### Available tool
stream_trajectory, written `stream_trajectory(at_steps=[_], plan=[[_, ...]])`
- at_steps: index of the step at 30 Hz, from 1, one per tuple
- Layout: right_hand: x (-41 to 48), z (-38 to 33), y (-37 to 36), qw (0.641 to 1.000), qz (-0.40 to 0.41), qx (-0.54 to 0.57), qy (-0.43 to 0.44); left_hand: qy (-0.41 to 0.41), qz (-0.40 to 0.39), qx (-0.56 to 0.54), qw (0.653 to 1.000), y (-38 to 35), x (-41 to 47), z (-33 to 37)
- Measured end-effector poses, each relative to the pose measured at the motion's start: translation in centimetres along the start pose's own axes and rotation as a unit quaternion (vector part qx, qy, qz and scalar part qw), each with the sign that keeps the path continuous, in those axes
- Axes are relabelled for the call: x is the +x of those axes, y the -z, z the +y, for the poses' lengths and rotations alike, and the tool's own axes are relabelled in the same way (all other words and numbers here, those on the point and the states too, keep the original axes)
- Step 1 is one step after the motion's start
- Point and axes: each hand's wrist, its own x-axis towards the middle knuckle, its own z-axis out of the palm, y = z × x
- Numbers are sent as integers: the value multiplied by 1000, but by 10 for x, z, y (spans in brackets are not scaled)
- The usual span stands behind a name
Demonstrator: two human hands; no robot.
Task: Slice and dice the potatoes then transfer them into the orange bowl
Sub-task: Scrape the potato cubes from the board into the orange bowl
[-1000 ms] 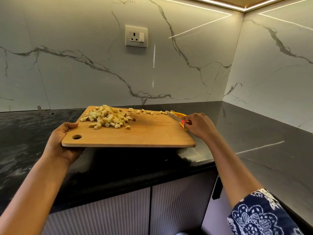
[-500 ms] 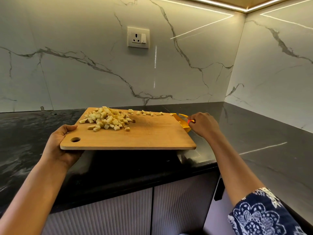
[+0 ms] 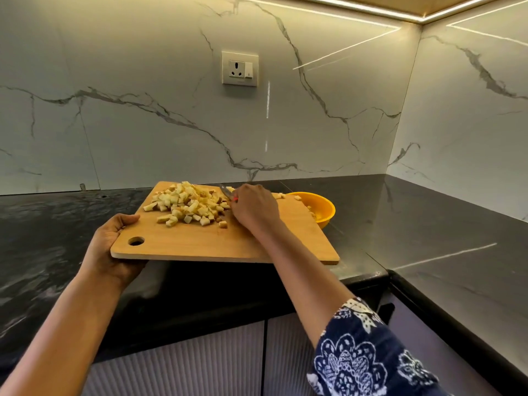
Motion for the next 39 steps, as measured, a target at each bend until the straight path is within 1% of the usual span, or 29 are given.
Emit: stream_trajectory(at_steps=[9,17,20,26,29,32,35,37,39], plan=[[-24,35,20,997,41,-60,-35,3,-23,-10,1000,1,2,-2],[-37,73,28,989,39,-107,-96,9,-32,-5,999,-4,2,-3],[-39,86,36,985,31,-112,-125,12,-31,-2,999,-5,4,-3],[-32,107,50,979,15,-86,-182,21,-44,-10,999,-3,11,-3],[-30,108,57,979,30,-82,-187,23,-43,-12,999,-3,11,-4],[-28,88,62,986,57,-75,-139,26,-39,-13,999,-5,9,-4],[-35,43,57,998,59,-29,-23,31,-39,-13,999,-7,7,-3],[-42,6,53,996,57,16,65,33,-42,-14,998,-9,6,-3],[-44,-27,50,990,55,39,124,31,-54,-15,998,-10,4,-3]])
